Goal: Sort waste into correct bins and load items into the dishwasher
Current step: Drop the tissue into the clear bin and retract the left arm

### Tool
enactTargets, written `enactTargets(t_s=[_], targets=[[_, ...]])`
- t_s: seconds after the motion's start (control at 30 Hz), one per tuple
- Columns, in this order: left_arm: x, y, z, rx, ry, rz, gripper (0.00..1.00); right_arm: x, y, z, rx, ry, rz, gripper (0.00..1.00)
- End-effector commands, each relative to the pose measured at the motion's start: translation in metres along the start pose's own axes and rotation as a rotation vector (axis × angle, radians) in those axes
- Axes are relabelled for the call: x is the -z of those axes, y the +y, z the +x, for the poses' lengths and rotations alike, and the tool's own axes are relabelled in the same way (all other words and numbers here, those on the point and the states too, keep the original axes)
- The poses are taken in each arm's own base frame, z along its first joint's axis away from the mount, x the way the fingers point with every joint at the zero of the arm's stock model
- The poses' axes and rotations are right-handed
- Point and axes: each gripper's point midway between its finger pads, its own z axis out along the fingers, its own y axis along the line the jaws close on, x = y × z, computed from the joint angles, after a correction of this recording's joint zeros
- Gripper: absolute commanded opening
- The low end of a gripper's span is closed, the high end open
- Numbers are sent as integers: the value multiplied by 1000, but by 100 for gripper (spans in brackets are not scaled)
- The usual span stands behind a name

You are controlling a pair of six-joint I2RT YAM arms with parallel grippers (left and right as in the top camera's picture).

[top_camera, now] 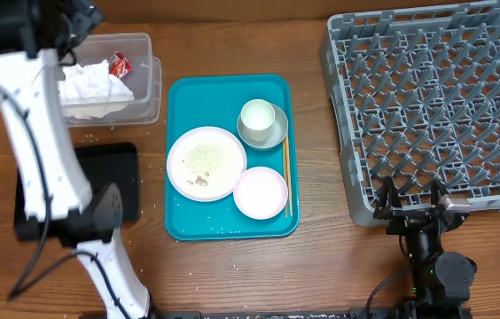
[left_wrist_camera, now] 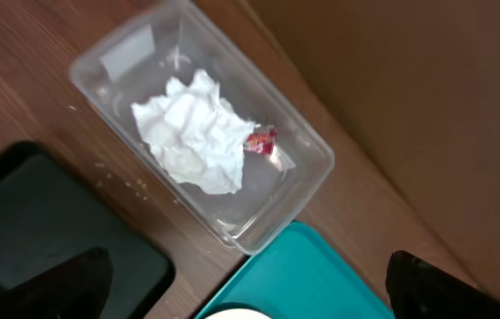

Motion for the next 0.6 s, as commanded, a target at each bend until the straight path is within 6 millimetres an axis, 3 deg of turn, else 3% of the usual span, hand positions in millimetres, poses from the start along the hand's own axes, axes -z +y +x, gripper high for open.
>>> enactTargets(t_s=[0.0,0.23,0.37,0.47,0.53,0.57], targets=[[45,35,-25,22,-164,-108,100,0,-2,1,7,-6,5,100],[45,49,-31,-175,-184,-206,100,0,-2,1,8,-8,6,100],[45,67,-43,-117,-204,-247,100,1,1,-21,-7,-97,-4,100],[38,75,-44,-67,-142,-186,100,7,36,-43,-128,-164,-204,100],[34,77,-44,-33,-93,-126,100,20,60,-69,-205,-244,-357,100],[31,81,-45,-10,-70,-100,100,37,76,-96,-246,-335,-470,100]])
